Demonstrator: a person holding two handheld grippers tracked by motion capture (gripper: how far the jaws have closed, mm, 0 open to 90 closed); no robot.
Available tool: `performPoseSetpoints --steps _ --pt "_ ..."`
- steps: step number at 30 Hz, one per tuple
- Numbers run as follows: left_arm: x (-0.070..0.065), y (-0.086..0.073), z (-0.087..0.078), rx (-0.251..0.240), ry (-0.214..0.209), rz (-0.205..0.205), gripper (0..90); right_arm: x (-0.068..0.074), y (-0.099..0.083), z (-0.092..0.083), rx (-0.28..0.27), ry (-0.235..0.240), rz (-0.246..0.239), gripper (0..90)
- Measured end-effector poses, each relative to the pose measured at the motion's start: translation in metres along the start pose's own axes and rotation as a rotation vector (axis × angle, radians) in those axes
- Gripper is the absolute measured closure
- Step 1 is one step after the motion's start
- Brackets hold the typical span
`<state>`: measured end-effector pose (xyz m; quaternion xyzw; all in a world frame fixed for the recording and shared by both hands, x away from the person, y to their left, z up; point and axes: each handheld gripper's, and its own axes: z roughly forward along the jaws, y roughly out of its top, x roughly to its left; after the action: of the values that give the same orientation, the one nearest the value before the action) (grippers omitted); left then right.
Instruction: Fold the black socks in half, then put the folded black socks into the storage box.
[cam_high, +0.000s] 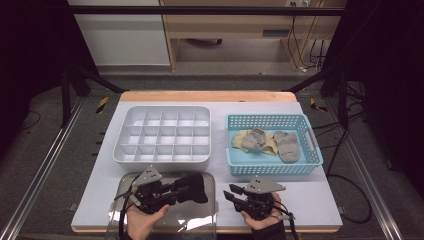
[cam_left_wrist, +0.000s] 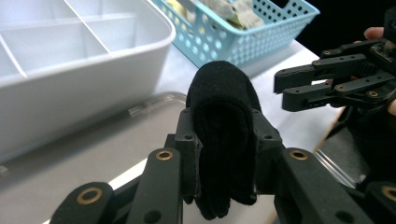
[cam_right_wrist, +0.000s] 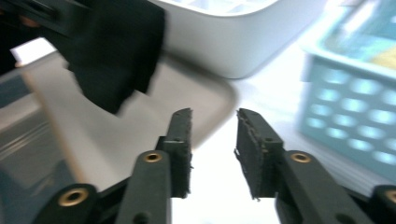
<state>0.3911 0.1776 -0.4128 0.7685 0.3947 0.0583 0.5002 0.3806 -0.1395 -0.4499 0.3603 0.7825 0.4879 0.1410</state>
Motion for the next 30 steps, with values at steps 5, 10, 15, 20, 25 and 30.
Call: performPoseSetpoints --steps 5,10,15,20,25,30 --pt "0.007 0.008 -0.004 -0.017 0.051 0.023 69.2 -0.015 -0.007 -0.010 -0.008 -0.080 0.022 57.5" --pt "0.016 0.012 -0.010 -0.028 0.099 0.028 69.1 -0.029 -0.018 -0.019 -0.017 -0.132 0.043 54.1" --pt "0.024 0.015 -0.018 -0.038 0.138 0.034 69.0 -0.041 -0.027 -0.025 -0.024 -0.187 0.077 53.2" --pt "0.034 0.022 -0.029 -0.040 0.157 0.020 69.0 -0.047 -0.031 -0.032 -0.030 -0.222 0.095 53.2" --pt "0.044 0.033 -0.039 -0.027 0.175 0.016 68.9 -0.051 -0.034 -0.035 -0.022 -0.235 0.101 53.2" --pt "0.056 0.047 -0.049 -0.033 0.204 0.010 68.9 -0.051 -0.035 -0.036 -0.019 -0.236 0.105 53.5"
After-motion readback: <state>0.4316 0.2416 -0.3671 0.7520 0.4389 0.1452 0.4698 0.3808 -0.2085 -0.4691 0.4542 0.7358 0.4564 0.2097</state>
